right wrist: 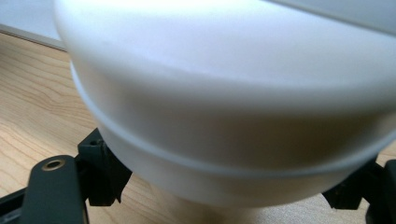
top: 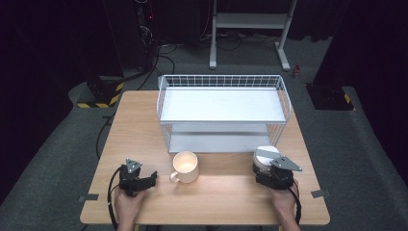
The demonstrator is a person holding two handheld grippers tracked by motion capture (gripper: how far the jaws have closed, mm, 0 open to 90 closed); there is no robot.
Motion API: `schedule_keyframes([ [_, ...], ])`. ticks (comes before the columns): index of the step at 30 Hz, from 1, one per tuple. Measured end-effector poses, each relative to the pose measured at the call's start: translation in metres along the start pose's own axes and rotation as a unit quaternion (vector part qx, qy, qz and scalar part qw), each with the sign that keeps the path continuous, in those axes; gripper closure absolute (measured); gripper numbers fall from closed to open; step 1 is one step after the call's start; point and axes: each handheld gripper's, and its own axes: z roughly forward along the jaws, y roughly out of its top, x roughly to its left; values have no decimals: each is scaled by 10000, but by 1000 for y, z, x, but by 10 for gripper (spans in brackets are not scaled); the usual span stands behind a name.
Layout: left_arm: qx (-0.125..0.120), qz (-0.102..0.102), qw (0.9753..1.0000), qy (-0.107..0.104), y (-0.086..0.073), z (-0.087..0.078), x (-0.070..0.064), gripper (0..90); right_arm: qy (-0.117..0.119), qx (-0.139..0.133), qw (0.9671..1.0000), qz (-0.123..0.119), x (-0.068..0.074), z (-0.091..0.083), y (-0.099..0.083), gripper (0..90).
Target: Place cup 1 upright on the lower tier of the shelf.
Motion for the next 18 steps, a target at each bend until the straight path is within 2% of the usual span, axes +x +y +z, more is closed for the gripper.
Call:
schedule_keyframes([
  [18, 0, 13, 10000, -3, 0, 0, 0, 155, 81, -74, 9999, -28, 2, -3, 9, 187],
])
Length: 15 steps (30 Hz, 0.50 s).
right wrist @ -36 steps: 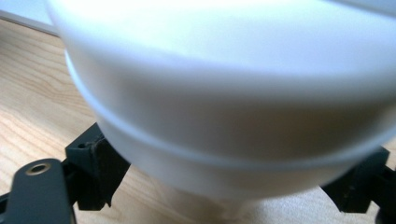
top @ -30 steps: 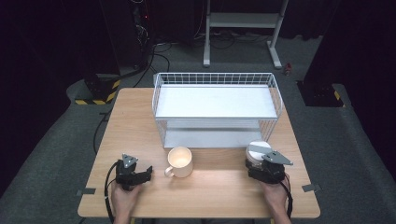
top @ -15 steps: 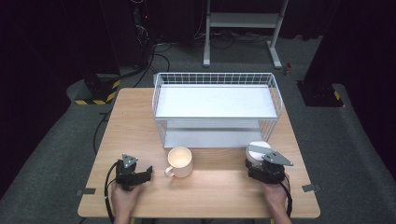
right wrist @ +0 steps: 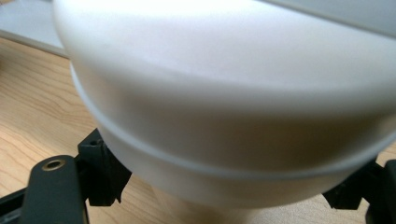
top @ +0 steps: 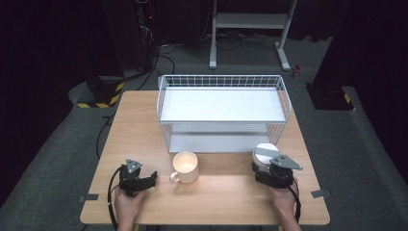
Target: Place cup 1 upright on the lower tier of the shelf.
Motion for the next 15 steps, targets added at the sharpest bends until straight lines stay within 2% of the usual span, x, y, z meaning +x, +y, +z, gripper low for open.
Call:
schedule_keyframes([
  [15, 0, 0, 10000, 1, 0, 0, 0, 155, 136, -37, 9999, -37, 2, 2, 10, 187],
])
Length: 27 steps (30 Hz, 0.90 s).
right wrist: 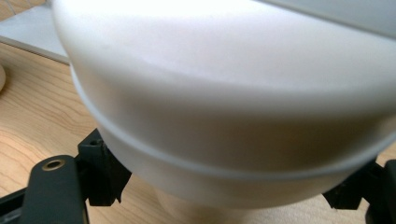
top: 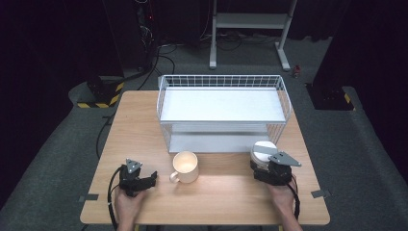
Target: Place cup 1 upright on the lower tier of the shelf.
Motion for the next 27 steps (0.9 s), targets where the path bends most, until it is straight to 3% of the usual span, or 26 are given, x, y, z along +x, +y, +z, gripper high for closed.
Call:
schedule_keyframes([
  [27, 5, -7, 10000, 2, 0, 0, 0, 159, 258, 37, 9997, -19, 6, 20, 30, 187],
])
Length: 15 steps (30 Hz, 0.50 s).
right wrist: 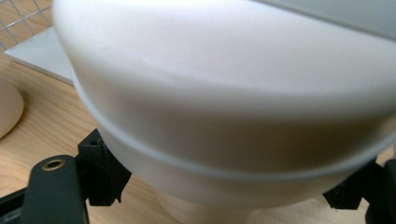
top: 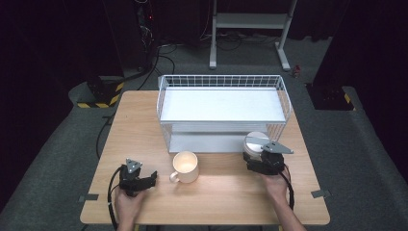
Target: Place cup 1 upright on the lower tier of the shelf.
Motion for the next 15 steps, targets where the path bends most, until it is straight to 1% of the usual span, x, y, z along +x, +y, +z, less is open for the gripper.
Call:
schedule_keyframes([
  [5, 1, 0, 10000, -1, 0, 0, 0, 159, 8, 12, 10000, 34, 2, 6, 4, 187],
  [6, -2, 1, 10000, 2, 0, 0, 0, 159, 31, 27, 10000, 73, 1, 8, 6, 187],
  [11, -3, 1, 10000, 2, 0, 0, 0, 160, 30, -4, 10000, 56, 1, 13, 13, 187],
  [12, 16, 24, 10000, -1, 0, 0, 0, 160, 46, -28, 9999, 139, 1, 15, 16, 187],
  [15, 16, 26, 10000, 0, 0, 0, 0, 160, 65, -67, 9998, 152, 0, 17, 18, 187],
])
